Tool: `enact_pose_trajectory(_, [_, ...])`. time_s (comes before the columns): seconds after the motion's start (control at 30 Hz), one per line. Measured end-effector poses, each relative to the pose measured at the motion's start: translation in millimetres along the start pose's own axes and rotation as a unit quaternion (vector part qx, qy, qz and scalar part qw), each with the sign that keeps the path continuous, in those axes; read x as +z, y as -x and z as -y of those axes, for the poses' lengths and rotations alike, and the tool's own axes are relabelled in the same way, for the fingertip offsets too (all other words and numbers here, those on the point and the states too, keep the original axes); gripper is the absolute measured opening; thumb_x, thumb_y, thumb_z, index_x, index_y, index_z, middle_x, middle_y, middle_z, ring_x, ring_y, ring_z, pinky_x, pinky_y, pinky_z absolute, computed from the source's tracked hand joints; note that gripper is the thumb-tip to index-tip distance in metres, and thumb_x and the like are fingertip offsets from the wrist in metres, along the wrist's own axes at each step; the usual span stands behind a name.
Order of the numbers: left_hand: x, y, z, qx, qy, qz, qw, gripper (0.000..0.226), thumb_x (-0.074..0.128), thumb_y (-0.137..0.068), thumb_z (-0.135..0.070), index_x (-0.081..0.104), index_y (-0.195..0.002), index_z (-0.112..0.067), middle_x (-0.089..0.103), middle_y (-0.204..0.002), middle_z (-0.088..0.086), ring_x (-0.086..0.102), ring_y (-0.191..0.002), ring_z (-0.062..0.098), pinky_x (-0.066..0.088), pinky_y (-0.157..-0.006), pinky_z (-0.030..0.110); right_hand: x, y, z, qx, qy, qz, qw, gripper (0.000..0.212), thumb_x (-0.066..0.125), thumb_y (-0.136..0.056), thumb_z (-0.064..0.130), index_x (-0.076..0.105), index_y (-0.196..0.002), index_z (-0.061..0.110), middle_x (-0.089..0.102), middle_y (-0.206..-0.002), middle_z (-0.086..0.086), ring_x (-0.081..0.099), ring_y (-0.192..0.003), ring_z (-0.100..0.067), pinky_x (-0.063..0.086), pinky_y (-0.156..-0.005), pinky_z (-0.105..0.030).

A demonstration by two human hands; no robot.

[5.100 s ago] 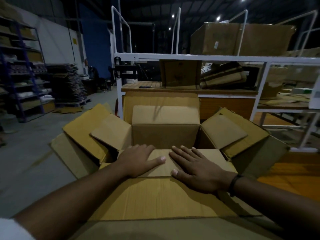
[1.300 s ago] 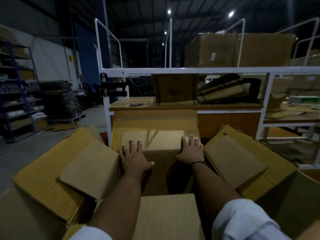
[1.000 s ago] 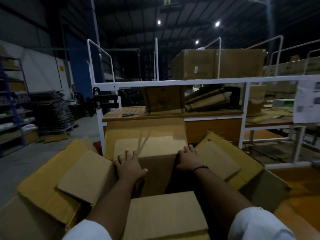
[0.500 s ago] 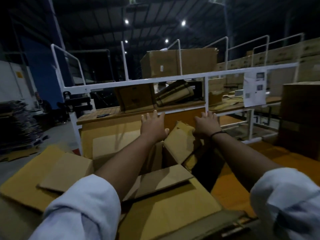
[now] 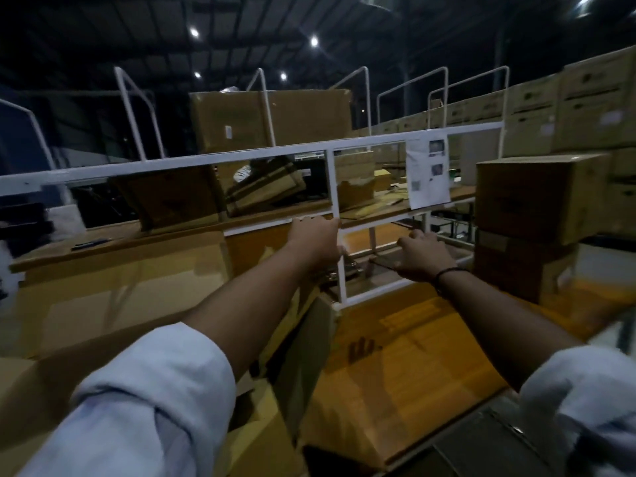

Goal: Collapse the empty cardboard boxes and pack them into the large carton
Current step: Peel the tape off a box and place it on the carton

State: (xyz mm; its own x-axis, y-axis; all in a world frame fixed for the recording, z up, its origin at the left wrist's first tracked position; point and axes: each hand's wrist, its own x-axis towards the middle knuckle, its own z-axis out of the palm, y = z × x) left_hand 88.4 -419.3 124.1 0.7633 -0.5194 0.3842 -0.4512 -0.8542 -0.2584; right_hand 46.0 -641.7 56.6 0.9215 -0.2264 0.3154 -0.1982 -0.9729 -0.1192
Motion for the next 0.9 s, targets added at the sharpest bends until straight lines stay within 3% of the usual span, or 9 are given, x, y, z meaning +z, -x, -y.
enact_pose_trajectory(0.3, [16,-99,-151,0.085,0.022,0.034,0.996,0.035,0.062,-0.092,-0.049,0.067,-0.118,-0.026,0.066,-0.104,0.0,0.061,-0.094,0.022,0.055,-0.078,0.041,19,-17,-165,0.057,0.005,0.008,0.998,0.053,0.062,-0.094,0.043,0.049,-0.142,0.025,0.043,-0.151,-0.014,0.042,-0.133,-0.038,0.045,-0.106,-0.051])
enact_pose_trajectory(0.5, [56,-142,-233,0.123,0.062,0.057,0.989,0.028,0.065,-0.093,-0.047,0.066,-0.11,-0.024,0.06,-0.092,-0.002,0.055,-0.081,0.016,0.034,-0.053,0.028,21,-25,-258,0.083,0.013,0.028,0.996,0.05,0.06,-0.095,0.047,0.05,-0.138,0.023,0.045,-0.144,-0.013,0.043,-0.128,-0.036,0.047,-0.102,-0.05])
enact_pose_trajectory(0.77, [100,-199,-290,0.169,0.085,0.091,0.978,0.033,0.062,-0.095,-0.05,0.066,-0.116,-0.025,0.061,-0.096,0.0,0.059,-0.088,0.017,0.046,-0.063,0.031,39,-37,-330,0.136,0.006,-0.004,0.991,0.066,0.063,-0.095,0.044,0.038,-0.152,0.022,0.035,-0.157,-0.012,0.033,-0.14,-0.035,0.039,-0.111,-0.05])
enact_pose_trajectory(0.9, [116,-235,-311,0.176,0.095,0.076,0.977,0.033,0.062,-0.095,-0.05,0.067,-0.115,-0.024,0.063,-0.1,0.0,0.061,-0.093,0.019,0.057,-0.078,0.038,47,-58,-360,0.162,-0.008,-0.037,0.986,0.077,0.064,-0.094,0.045,0.027,-0.157,0.022,0.026,-0.162,-0.012,0.021,-0.147,-0.036,0.034,-0.115,-0.054])
